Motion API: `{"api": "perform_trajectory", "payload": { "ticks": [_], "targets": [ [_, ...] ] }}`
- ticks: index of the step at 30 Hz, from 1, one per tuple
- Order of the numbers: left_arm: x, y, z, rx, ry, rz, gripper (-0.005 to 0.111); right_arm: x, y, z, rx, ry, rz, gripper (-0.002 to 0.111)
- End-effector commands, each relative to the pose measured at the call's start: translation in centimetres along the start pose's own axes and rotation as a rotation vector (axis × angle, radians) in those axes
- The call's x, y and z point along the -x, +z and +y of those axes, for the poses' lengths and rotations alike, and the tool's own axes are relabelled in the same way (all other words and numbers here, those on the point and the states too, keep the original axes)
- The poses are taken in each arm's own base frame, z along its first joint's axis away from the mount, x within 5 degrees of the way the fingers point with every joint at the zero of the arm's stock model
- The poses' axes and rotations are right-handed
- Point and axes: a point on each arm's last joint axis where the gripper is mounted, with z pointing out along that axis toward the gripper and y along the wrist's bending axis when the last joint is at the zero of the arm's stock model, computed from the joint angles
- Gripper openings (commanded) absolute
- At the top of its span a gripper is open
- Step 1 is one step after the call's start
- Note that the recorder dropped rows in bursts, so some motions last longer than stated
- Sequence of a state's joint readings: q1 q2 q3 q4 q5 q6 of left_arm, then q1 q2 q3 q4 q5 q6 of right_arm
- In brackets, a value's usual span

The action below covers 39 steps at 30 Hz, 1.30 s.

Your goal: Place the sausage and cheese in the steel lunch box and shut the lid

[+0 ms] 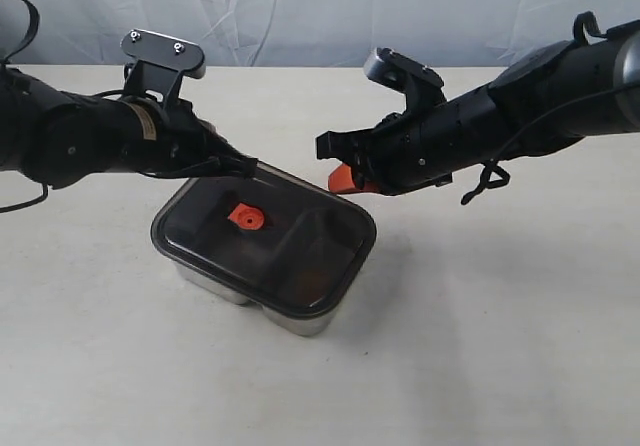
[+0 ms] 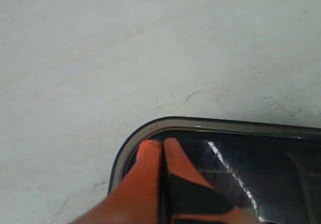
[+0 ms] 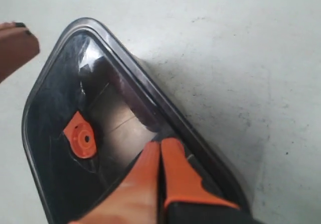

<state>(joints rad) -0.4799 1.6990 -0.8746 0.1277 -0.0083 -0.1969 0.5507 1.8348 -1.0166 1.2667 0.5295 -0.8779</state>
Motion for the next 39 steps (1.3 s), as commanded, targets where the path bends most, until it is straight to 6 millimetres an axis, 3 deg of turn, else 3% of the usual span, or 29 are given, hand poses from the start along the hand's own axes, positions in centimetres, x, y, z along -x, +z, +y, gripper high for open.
{"api": "perform_trajectory", "payload": {
  "ticks": [1,9,20,33,36,39],
  "targets": [
    [-0.9,1.5,0.0,-0.001,0.005,0.032,0.000,-0.1,-0.3,0.2,0.012,-0.023,0.010,-0.001],
    [-3.5,3.6,0.3,0.017,0.007,0.181,0.000,-0.2,-0.3,0.2,0.014,-0.026,0.017,-0.001],
    [-4.1,3.6,0.4,0.027,0.000,0.230,0.000,-0.4,-0.4,0.5,0.043,-0.024,0.041,-0.001],
    [-2.5,2.8,0.2,0.011,-0.006,0.121,0.000,-1.4,-0.5,1.3,0.136,-0.050,0.145,-0.001],
    [-1.2,1.6,0.1,0.003,-0.006,0.055,0.000,-1.3,-0.8,1.5,0.133,-0.068,0.143,-0.001],
    [0.9,-0.9,-0.1,-0.005,0.003,-0.043,0.000,-0.9,-2.1,2.2,0.127,-0.115,0.110,-0.001]
  ]
}}
